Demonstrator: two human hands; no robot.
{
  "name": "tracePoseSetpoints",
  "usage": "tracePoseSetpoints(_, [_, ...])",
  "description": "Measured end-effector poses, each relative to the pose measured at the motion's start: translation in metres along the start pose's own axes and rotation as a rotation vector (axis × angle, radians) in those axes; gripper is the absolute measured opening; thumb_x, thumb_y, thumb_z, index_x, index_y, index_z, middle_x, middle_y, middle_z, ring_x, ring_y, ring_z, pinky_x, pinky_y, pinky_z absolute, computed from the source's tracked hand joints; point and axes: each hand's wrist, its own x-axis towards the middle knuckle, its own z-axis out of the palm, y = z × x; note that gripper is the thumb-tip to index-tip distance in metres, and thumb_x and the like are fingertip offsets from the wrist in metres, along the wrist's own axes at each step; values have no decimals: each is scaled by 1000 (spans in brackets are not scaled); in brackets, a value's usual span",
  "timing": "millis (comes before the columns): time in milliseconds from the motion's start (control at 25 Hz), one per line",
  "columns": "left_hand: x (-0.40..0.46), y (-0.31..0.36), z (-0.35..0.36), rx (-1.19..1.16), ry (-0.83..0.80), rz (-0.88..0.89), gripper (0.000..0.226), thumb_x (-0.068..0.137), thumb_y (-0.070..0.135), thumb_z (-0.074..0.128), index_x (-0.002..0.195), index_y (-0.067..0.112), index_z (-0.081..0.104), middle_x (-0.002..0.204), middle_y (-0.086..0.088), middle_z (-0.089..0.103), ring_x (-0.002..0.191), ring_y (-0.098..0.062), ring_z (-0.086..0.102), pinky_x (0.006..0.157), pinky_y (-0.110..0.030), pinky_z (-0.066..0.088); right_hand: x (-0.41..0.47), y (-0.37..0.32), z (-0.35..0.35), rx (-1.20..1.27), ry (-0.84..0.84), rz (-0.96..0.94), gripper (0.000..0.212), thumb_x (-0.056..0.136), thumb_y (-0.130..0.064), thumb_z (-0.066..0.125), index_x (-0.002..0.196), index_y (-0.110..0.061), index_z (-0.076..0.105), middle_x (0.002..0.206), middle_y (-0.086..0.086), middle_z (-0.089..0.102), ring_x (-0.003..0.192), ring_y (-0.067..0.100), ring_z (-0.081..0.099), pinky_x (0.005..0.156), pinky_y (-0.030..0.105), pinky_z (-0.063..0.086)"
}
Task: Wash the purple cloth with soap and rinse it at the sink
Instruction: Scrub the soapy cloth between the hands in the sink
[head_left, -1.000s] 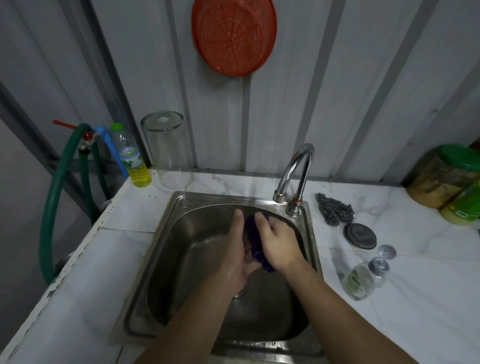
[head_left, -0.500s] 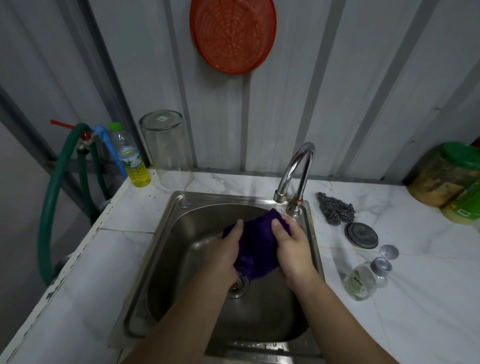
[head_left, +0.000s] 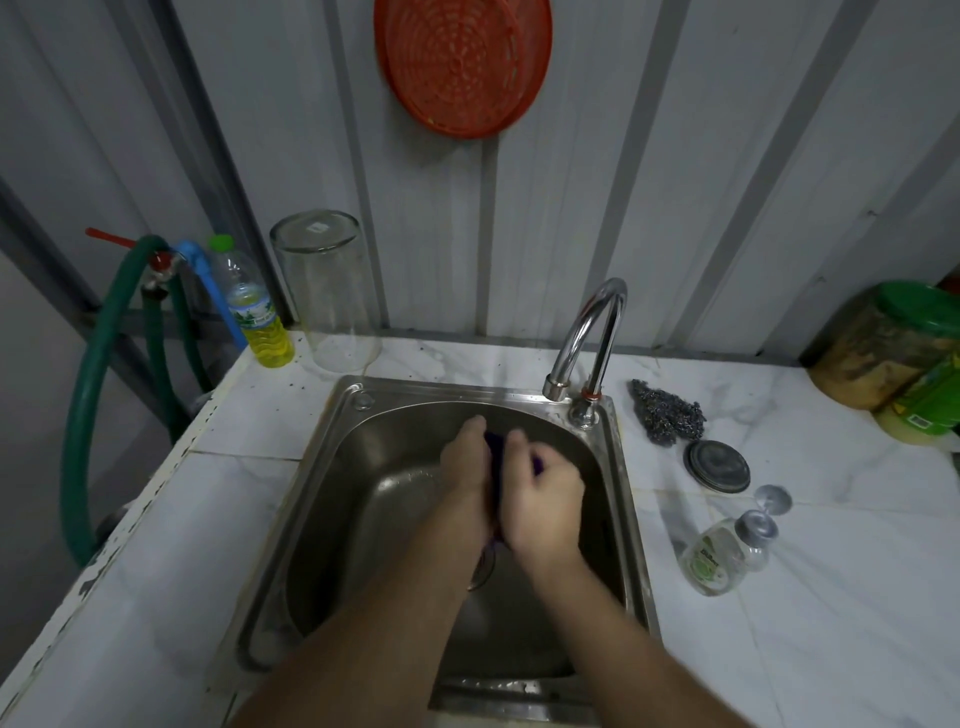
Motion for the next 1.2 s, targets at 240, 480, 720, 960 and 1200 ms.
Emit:
tracePoseSetpoints(240, [-17, -5, 2, 160, -109, -40, 27, 84, 30, 59, 67, 11, 65, 70, -13, 64, 67, -27, 63, 70, -39, 53, 46, 11, -9, -5, 76, 240, 41, 99, -40, 50, 68, -16, 64, 65, 5, 66, 68, 26, 64, 69, 38, 54])
tracePoseSetpoints(480, [1, 7, 0, 123, -7, -36, 26, 82, 28, 60, 64, 10, 54, 65, -10, 52, 62, -24, 51, 66, -34, 44, -3, 7, 11, -18, 4, -6, 45, 92, -46, 51, 63, -13, 60, 57, 4, 63, 60, 26, 63, 57, 38, 50])
tracePoseSetpoints(720, [-9, -1, 11, 228, 9, -47, 26, 92, 32, 57, 85, 9, 66, 84, -12, 68, 80, -28, 65, 86, -41, 54, 40, 23, -7, -7, 4, 309, 41, 101, -38, 47, 69, -17, 62, 67, 3, 64, 67, 22, 63, 68, 36, 51])
tracePoseSetpoints(960, [-4, 9, 0, 54, -113, -103, 32, 96, 25, 56, 67, 12, 51, 58, -5, 51, 57, -18, 50, 56, -29, 42, 6, 10, 15, -12, 11, 83, 50, 91, -54, 45, 64, -15, 62, 59, 3, 65, 63, 25, 66, 61, 42, 55])
tracePoseSetpoints(1200, [-20, -11, -4, 213, -152, -118, 34, 94, 47, 61, 96, 14, 71, 99, -15, 74, 96, -33, 70, 93, -44, 56, 50, 48, -2, -34, 9, 443, 48, 101, -50, 41, 85, -13, 67, 91, 13, 72, 85, 28, 66, 89, 43, 55])
